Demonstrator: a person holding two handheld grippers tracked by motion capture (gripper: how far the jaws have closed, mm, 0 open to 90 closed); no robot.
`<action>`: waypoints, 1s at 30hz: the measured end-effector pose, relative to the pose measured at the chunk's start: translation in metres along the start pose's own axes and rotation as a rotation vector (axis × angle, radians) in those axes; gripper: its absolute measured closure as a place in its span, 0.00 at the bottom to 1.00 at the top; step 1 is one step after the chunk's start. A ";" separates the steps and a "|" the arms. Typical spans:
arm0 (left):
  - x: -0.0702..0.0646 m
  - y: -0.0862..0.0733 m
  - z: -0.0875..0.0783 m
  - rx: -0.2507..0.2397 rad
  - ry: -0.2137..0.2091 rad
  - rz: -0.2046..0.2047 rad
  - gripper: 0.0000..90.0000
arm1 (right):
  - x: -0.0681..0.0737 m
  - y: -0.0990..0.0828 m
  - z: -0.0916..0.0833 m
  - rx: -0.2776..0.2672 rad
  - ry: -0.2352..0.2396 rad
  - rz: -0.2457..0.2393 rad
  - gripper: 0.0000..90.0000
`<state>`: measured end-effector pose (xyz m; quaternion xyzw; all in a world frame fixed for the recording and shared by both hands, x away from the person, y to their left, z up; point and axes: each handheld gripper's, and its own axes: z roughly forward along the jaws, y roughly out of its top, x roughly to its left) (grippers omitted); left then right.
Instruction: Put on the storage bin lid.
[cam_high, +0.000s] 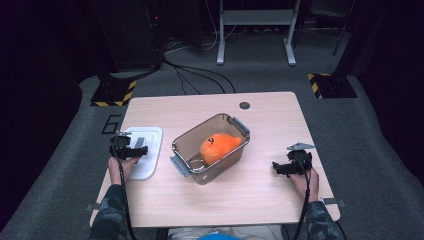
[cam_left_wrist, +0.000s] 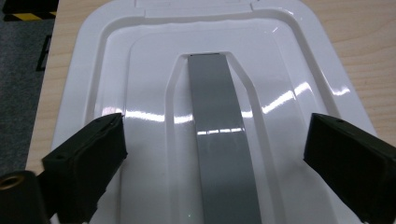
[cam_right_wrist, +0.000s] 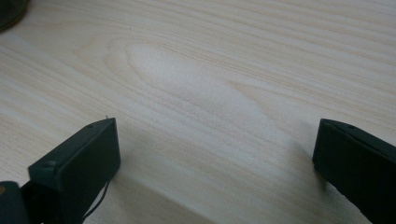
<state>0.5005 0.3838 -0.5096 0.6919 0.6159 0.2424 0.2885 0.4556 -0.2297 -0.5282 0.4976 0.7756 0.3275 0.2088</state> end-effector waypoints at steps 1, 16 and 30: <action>0.000 0.000 0.000 -0.004 0.008 -0.007 0.14 | 0.000 0.000 0.000 0.000 0.000 0.000 0.00; -0.001 0.000 -0.002 -0.017 0.020 0.032 0.59 | 0.000 0.000 0.000 -0.003 0.000 0.009 0.00; 0.002 -0.003 -0.002 -0.050 -0.021 0.006 0.74 | 0.000 0.000 0.000 -0.003 0.000 0.010 0.01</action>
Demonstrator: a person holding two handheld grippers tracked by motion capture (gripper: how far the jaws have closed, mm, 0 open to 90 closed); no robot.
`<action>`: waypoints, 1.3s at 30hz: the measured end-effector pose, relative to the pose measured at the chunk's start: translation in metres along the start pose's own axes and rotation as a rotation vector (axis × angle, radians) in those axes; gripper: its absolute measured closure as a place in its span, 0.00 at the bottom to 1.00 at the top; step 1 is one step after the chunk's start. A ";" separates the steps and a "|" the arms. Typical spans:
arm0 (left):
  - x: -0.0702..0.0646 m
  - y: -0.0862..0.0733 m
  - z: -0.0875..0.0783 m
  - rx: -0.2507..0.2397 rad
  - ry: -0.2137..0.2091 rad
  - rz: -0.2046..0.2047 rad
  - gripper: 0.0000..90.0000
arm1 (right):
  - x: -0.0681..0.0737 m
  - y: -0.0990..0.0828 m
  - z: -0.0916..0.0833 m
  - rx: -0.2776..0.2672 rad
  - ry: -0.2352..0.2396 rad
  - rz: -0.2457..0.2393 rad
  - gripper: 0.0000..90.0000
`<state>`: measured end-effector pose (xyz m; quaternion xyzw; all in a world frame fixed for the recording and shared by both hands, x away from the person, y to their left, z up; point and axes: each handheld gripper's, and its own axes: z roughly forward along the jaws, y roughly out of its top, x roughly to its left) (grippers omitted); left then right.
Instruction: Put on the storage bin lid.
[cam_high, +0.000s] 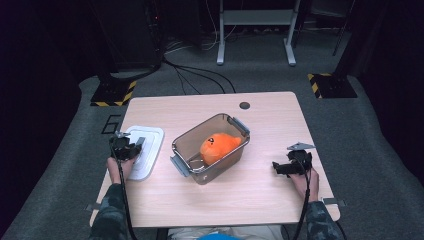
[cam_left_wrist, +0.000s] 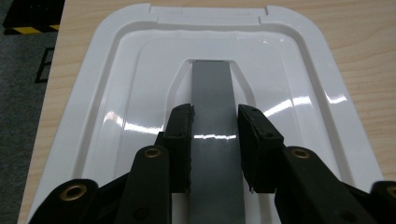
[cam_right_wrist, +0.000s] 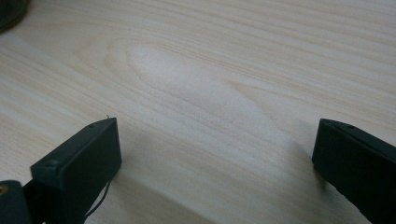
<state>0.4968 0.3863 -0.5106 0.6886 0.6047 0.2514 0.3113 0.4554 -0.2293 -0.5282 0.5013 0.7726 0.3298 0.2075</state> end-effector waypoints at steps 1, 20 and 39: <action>0.000 0.000 -0.001 0.006 -0.003 0.001 0.74 | 0.000 0.000 0.000 0.000 0.000 0.000 0.01; -0.008 0.013 -0.030 -0.036 -0.049 0.057 0.74 | 0.000 0.000 0.000 0.000 0.000 0.000 0.01; -0.013 0.037 -0.060 -0.069 -0.082 0.098 0.74 | 0.000 0.000 0.000 0.000 0.000 0.000 0.01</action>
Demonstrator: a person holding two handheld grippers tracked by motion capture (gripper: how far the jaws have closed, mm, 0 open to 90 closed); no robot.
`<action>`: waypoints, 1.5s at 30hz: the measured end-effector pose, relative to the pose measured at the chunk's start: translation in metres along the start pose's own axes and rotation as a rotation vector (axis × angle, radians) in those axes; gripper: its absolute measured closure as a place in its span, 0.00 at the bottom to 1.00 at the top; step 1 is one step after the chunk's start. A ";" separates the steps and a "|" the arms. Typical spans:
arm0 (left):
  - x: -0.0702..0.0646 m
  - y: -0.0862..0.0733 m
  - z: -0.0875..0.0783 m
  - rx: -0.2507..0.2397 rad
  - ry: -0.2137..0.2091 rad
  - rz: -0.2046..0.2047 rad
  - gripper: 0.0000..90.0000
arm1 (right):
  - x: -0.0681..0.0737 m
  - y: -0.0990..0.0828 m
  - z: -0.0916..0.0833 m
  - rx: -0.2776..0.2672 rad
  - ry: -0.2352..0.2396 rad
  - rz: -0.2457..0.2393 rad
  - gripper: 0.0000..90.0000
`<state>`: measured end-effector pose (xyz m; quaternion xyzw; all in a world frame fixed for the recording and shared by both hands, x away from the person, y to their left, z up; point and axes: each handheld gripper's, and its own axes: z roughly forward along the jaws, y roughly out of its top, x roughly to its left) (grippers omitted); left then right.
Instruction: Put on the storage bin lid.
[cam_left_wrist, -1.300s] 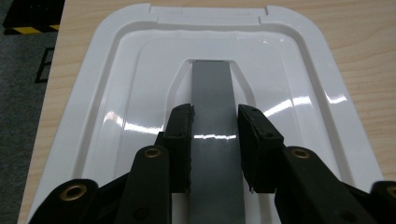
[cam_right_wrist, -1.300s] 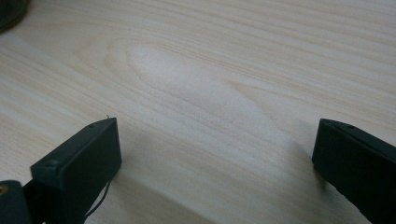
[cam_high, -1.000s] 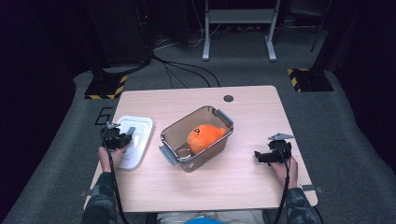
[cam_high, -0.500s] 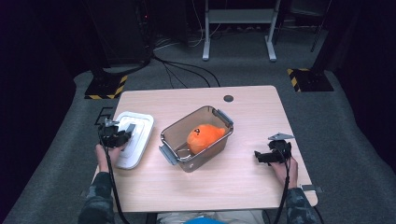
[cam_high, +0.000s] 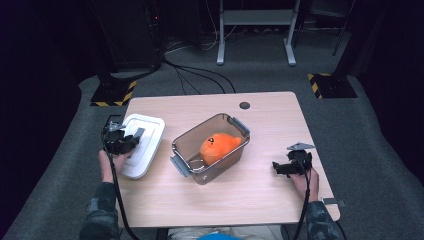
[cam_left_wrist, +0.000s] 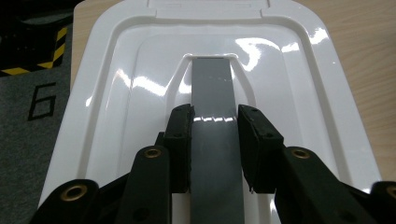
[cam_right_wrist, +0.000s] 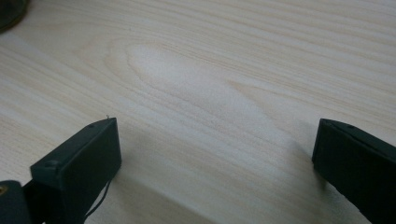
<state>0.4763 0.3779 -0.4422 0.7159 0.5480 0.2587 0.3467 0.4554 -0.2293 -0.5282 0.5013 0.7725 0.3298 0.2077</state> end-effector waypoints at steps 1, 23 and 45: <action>0.000 0.002 -0.001 -0.001 -0.003 0.010 0.74 | 0.000 0.000 0.000 0.000 0.000 0.000 0.01; -0.016 0.042 -0.031 -0.040 -0.048 0.093 0.74 | 0.000 0.000 0.000 -0.001 0.002 0.000 0.01; -0.048 0.075 -0.048 -0.054 -0.120 0.180 0.74 | 0.000 0.000 0.000 -0.001 0.002 0.000 0.01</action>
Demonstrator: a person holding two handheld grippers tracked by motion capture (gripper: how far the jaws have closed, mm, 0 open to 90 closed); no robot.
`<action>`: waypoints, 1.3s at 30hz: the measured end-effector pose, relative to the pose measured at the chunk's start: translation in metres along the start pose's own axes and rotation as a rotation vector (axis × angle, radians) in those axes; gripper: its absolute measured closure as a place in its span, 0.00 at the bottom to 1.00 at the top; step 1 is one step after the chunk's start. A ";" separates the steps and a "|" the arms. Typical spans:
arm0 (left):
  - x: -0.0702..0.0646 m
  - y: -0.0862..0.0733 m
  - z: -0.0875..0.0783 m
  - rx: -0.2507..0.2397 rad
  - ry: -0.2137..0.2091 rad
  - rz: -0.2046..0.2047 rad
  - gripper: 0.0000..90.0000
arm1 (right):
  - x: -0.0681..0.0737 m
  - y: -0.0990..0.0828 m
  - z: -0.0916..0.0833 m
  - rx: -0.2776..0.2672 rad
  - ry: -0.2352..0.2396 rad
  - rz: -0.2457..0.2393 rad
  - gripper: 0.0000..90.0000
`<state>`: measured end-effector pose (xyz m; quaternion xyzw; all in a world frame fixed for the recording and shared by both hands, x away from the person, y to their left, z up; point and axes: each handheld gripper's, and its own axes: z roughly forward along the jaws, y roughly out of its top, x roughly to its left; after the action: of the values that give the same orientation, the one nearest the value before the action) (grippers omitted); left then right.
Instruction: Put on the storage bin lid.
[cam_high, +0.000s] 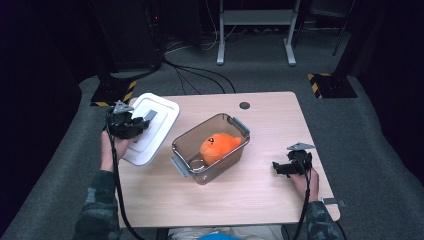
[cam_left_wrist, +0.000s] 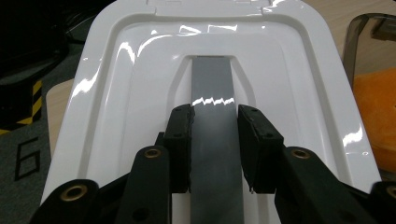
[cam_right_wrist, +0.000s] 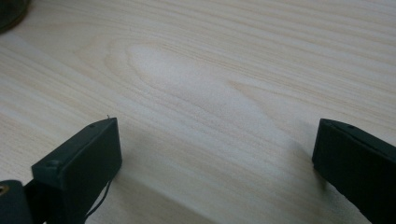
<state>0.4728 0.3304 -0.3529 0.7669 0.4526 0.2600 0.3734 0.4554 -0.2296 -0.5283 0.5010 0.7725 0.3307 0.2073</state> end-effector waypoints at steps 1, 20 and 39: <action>-0.001 0.001 0.000 -0.001 -0.002 0.002 0.74 | 0.000 0.000 0.000 0.000 0.000 0.000 0.01; -0.026 0.033 -0.003 -0.018 -0.060 0.063 0.74 | 0.000 0.000 0.000 0.001 0.003 0.000 0.01; -0.060 0.066 0.003 -0.011 -0.135 0.140 0.74 | 0.000 0.000 0.000 0.001 0.003 -0.001 0.01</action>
<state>0.4802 0.2555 -0.3050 0.8103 0.3701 0.2360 0.3882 0.4550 -0.2296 -0.5282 0.5002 0.7732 0.3309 0.2062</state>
